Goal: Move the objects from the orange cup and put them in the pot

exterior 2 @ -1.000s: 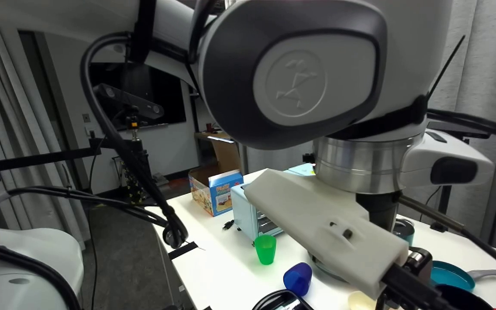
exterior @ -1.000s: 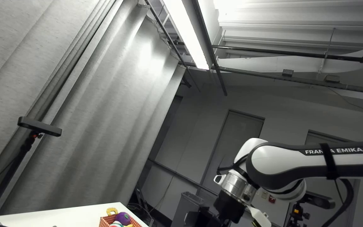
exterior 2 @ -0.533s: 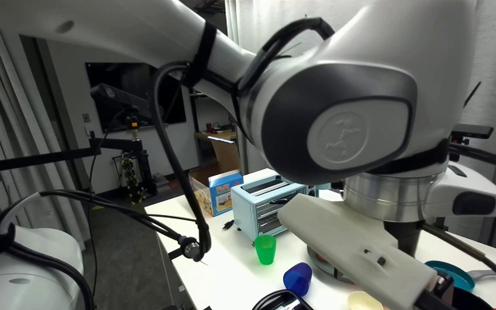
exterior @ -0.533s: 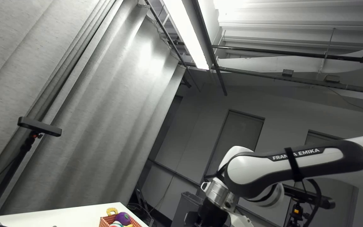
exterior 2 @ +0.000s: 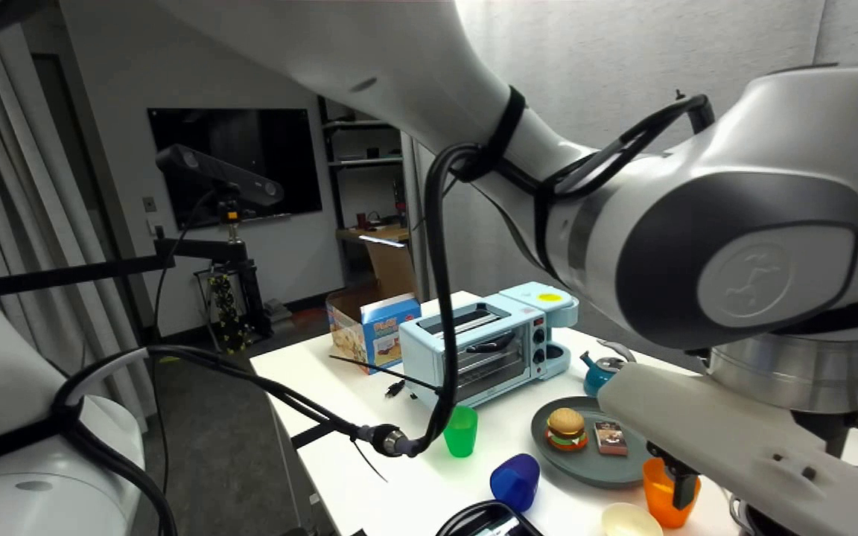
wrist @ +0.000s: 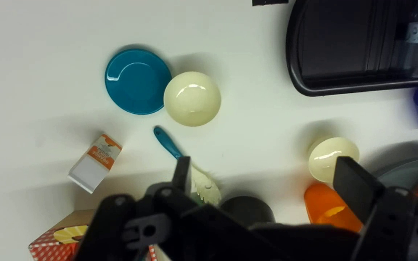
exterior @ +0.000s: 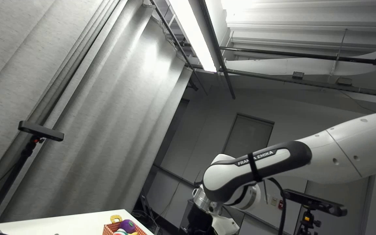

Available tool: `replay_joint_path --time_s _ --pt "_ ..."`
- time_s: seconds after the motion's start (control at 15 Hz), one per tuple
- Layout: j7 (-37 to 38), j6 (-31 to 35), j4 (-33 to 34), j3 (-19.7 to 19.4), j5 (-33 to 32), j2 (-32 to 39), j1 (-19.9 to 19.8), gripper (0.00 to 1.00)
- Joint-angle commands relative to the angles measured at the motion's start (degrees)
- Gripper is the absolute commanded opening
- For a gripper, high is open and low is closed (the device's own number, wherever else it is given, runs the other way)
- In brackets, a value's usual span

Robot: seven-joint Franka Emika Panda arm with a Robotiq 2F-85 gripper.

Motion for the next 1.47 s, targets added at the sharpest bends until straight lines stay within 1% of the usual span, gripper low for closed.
replay_joint_path --time_s 0.0,0.2,0.27,0.47,0.73,1.0,1.4 --pt "-2.14 0.99 8.28 0.52 3.27 9.08 -1.65 1.0" --pt "-2.82 -0.13 13.0 1.21 4.66 13.45 -3.19 1.0" --pt "-0.44 0.48 8.87 1.99 2.33 9.6 -3.22 1.0" --pt "-0.77 0.55 11.5 2.27 2.72 12.65 -3.95 1.0" --pt "-0.53 2.48 11.39 2.91 1.28 14.01 -3.79 1.0" --pt "-0.76 4.63 11.45 5.36 1.98 17.35 -3.14 1.0" --pt "-0.14 10.35 11.71 10.19 3.68 23.52 -2.9 1.0"
